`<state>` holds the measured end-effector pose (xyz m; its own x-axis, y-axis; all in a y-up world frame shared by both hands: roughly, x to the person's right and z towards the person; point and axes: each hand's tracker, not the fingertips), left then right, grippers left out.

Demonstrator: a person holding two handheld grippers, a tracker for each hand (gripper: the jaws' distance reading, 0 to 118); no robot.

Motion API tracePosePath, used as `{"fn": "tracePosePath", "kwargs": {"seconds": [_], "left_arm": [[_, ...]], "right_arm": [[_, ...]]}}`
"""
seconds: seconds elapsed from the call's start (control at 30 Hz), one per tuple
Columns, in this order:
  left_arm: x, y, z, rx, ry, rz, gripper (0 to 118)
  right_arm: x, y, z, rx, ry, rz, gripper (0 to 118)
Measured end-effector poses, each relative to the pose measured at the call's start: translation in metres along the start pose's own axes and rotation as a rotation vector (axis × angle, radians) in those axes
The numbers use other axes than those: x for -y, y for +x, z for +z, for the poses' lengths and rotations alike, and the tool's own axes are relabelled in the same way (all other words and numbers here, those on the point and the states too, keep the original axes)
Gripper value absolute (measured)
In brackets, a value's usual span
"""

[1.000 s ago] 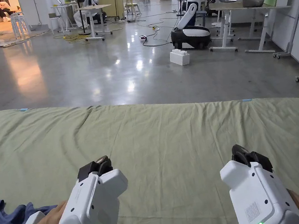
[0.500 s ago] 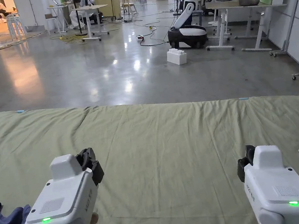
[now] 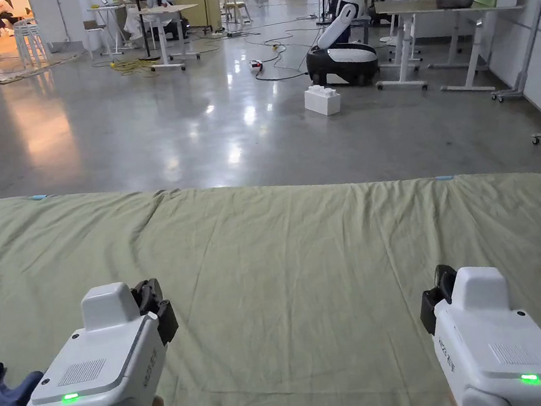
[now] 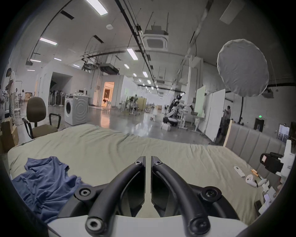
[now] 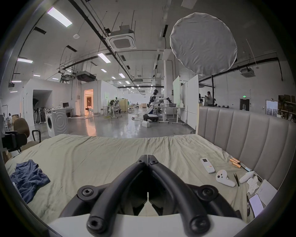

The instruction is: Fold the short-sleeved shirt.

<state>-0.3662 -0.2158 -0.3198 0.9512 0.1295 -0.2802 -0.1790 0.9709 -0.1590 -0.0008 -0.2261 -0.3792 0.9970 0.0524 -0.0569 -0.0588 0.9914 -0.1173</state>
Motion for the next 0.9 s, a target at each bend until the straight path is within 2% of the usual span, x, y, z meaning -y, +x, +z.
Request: {"fn": "tracePosePath", "kwargs": {"seconds": [0.2,0.47,0.63,0.67,0.7,0.73,0.77,0.9], "left_arm": [[0.018,-0.06,0.019,-0.088,-0.158,-0.007,6],[0.041,-0.2,0.029,-0.217,-0.385,0.15,8],[0.046,-0.259,0.036,-0.313,-0.468,0.117,37],[0.049,-0.272,0.034,-0.324,-0.494,0.1,65],[0.052,-0.284,0.031,-0.339,-0.521,0.086,81],[0.055,-0.293,0.029,-0.35,-0.549,0.068,91],[0.056,-0.298,0.029,-0.352,-0.558,0.054,95],[0.072,-0.326,0.016,-0.378,-0.624,0.061,96]], "right_arm": [[0.013,-0.025,-0.002,-0.05,-0.031,0.02,0],[0.028,-0.049,-0.01,-0.096,-0.077,0.036,0],[0.035,-0.061,-0.014,-0.111,-0.1,0.049,0],[0.036,-0.064,-0.015,-0.116,-0.105,0.054,0],[0.037,-0.066,-0.016,-0.121,-0.109,0.059,0],[0.038,-0.069,-0.016,-0.123,-0.112,0.064,0],[0.039,-0.071,-0.017,-0.125,-0.115,0.069,0],[0.042,-0.081,-0.018,-0.133,-0.126,0.088,0]]}}
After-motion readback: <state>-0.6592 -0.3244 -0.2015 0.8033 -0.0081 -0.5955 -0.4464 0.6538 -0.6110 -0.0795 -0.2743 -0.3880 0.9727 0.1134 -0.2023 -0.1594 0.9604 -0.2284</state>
